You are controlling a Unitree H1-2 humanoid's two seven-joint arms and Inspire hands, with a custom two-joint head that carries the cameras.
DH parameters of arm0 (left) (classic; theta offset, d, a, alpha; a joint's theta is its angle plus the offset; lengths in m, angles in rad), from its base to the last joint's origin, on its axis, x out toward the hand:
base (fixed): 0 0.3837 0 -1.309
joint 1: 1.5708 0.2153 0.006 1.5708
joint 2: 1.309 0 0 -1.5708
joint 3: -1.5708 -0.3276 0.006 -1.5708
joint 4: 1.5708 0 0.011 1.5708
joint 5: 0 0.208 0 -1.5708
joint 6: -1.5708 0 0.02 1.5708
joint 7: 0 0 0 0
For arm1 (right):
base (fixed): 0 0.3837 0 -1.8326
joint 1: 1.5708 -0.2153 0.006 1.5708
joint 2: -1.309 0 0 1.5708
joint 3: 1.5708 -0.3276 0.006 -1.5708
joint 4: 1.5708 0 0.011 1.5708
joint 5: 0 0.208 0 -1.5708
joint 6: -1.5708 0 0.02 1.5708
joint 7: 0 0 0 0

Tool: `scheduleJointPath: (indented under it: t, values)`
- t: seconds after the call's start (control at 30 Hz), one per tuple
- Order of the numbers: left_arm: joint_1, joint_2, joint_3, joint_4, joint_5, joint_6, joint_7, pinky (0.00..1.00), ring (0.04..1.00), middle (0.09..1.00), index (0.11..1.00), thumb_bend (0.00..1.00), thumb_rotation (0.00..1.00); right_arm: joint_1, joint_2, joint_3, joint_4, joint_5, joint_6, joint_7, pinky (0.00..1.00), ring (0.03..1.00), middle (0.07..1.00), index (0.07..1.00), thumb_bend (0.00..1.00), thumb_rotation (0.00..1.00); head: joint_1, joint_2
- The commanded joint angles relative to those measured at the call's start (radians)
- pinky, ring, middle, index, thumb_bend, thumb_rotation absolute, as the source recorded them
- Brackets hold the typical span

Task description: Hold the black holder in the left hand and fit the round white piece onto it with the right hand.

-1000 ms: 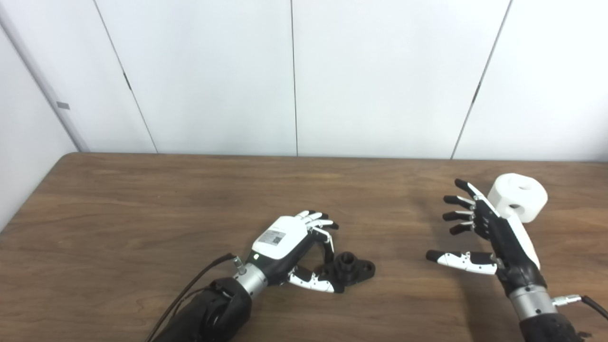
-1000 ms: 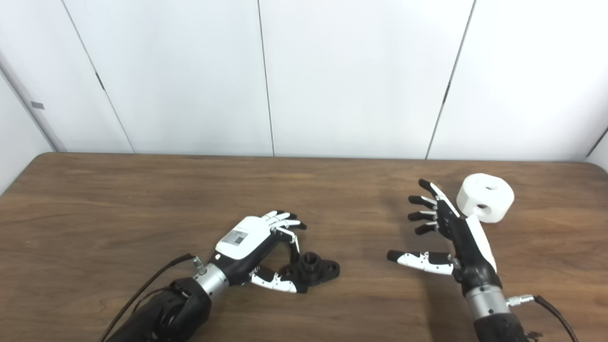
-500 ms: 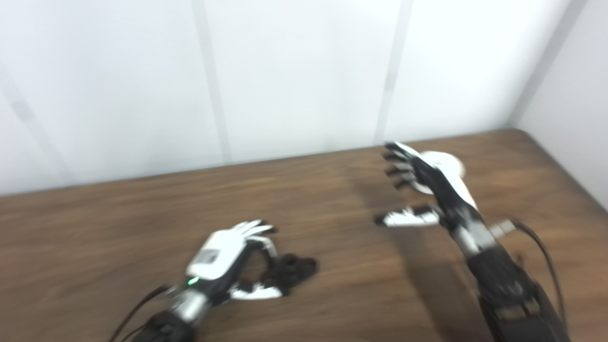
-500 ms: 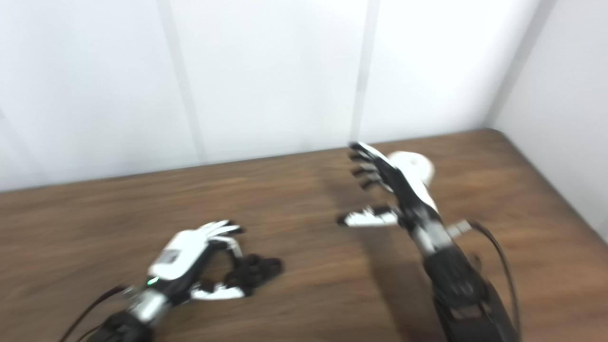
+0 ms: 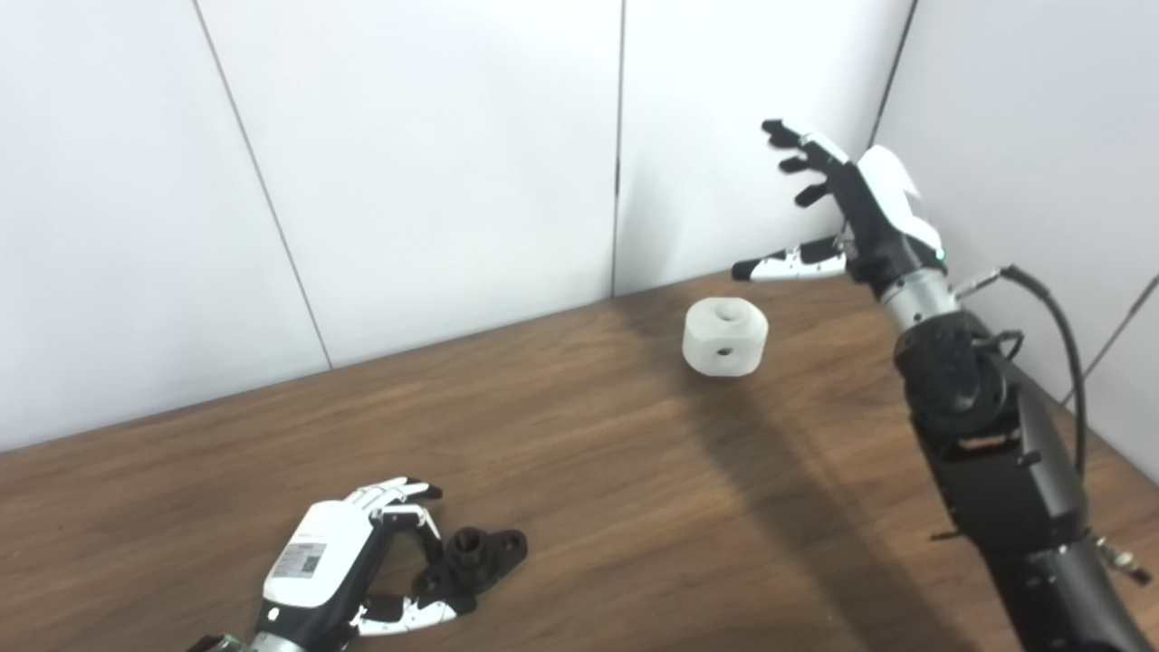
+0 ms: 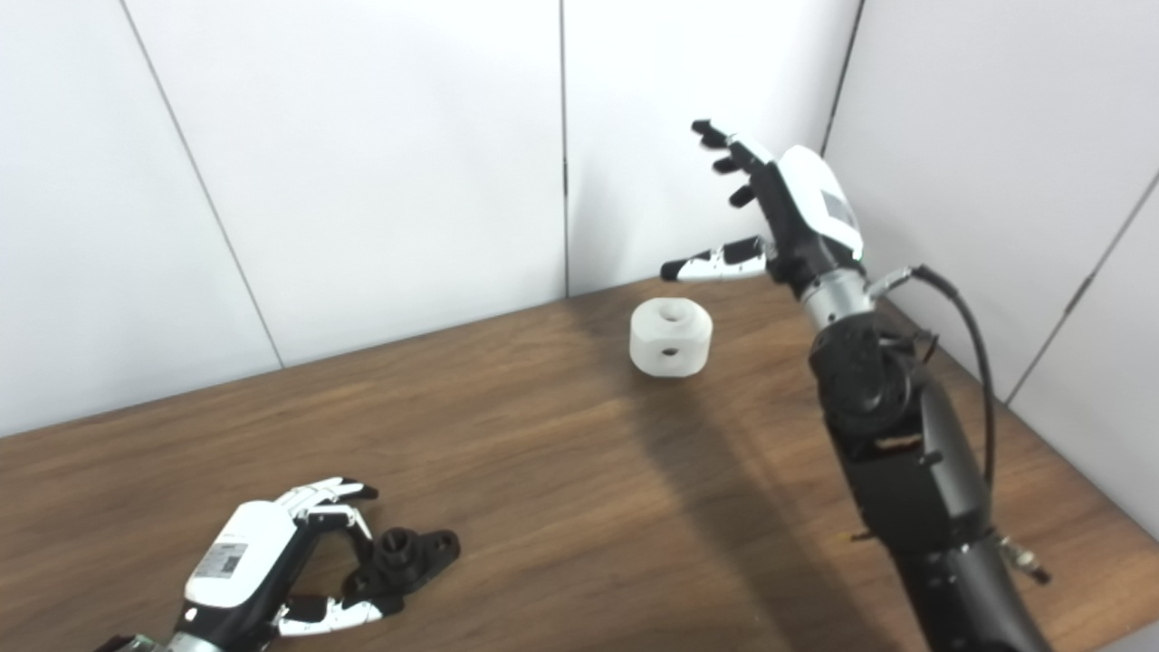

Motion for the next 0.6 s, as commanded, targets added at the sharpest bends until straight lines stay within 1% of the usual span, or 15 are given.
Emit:
scheduleJointPath:
  t: [0.0,0.07,0.13,0.2,0.27,0.37,0.43,0.53,0.57]
  values:
    - [0.078,0.059,-0.006,0.118,0.05,0.032,-0.015,0.85,0.844,0.794,0.484,0.52,0.05,-0.045,-0.062,-0.008,-0.006,-0.015,0.041,0.029,0.66,0.856,0.93,0.907,0.8,0.26,-0.001,0.0]
    - [0.08,0.058,-0.002,0.119,0.048,0.033,-0.018,0.87,0.849,0.798,0.484,0.52,0.05,-0.044,-0.084,-0.005,0.016,-0.003,0.057,0.048,0.69,0.889,0.955,0.909,0.82,0.28,-0.003,-0.001]
    - [0.081,0.058,0.0,0.119,0.045,0.034,-0.023,0.87,0.854,0.802,0.484,0.52,0.05,-0.042,-0.096,-0.002,0.048,0.025,0.04,0.055,0.72,0.915,0.97,0.912,0.85,0.29,-0.003,-0.001]
    - [0.082,0.058,0.001,0.119,0.047,0.035,-0.025,0.88,0.858,0.805,0.484,0.52,0.05,-0.045,-0.097,-0.001,0.086,0.07,0.017,0.068,0.75,0.932,0.978,0.918,0.9,0.31,-0.002,0.0]
    - [0.082,0.059,0.001,0.121,0.05,0.031,-0.02,0.88,0.859,0.805,0.484,0.52,0.05,-0.049,-0.101,0.007,0.117,0.098,0.003,0.079,0.79,0.952,0.991,0.927,0.93,0.32,0.002,0.0]
    - [0.083,0.059,0.001,0.126,0.054,0.019,-0.005,0.87,0.85,0.798,0.484,0.52,0.05,-0.058,-0.116,0.038,0.164,0.128,0.003,0.12,0.83,0.982,1.0,0.961,0.96,0.35,0.007,0.002]
    - [0.084,0.062,0.001,0.124,0.056,0.017,-0.008,0.87,0.852,0.8,0.484,0.52,0.05,-0.067,-0.131,0.064,0.204,0.144,-0.003,0.153,0.83,0.982,1.0,0.969,0.98,0.35,0.009,0.003]
    - [0.085,0.063,0.005,0.122,0.055,0.015,-0.01,0.87,0.852,0.799,0.484,0.52,0.05,-0.085,-0.152,0.107,0.262,0.166,-0.002,0.209,0.84,0.997,1.0,0.994,1.0,0.36,0.009,0.0]
    - [0.086,0.062,0.007,0.121,0.053,0.015,-0.013,0.87,0.852,0.798,0.484,0.52,0.05,-0.092,-0.156,0.117,0.281,0.178,-0.003,0.227,0.83,0.999,1.0,0.998,1.0,0.34,0.012,0.0]
